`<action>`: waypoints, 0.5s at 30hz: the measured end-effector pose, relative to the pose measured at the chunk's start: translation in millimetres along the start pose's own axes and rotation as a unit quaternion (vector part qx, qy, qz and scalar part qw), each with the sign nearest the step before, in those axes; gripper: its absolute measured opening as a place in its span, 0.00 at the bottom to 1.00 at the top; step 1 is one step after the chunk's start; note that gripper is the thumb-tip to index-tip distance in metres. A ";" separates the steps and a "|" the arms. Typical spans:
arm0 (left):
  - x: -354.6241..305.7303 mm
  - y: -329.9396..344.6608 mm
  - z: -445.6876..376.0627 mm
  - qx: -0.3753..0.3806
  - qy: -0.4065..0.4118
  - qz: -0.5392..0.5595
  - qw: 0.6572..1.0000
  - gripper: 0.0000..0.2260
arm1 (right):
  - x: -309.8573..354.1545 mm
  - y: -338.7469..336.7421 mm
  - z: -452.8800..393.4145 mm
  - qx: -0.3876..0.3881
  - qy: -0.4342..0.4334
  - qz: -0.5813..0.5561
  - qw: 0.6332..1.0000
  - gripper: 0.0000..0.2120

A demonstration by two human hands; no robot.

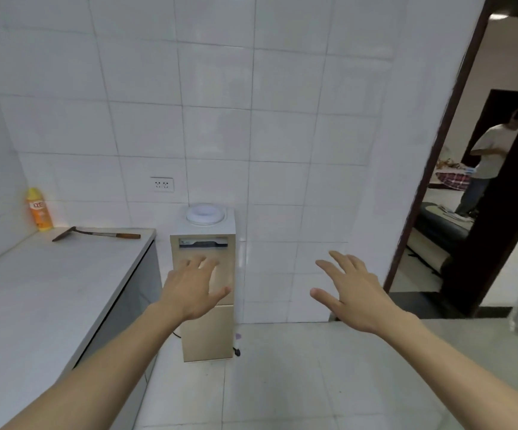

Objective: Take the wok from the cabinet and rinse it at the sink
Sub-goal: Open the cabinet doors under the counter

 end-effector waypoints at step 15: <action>73.3 46.7 -173.6 0.010 -0.190 -0.052 0.980 0.29 | -15.8 79.2 -314.7 0.041 -0.192 -0.056 0.979 0.38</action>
Point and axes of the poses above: each hand's wrist, its own z-axis away from the middle knuckle, its own y-axis out of the palm, x = y × z, the point moved 4 cm from there along -z, towards the middle knuckle, and after that the axes turned 2 degrees about z, right-handed, at the moved point
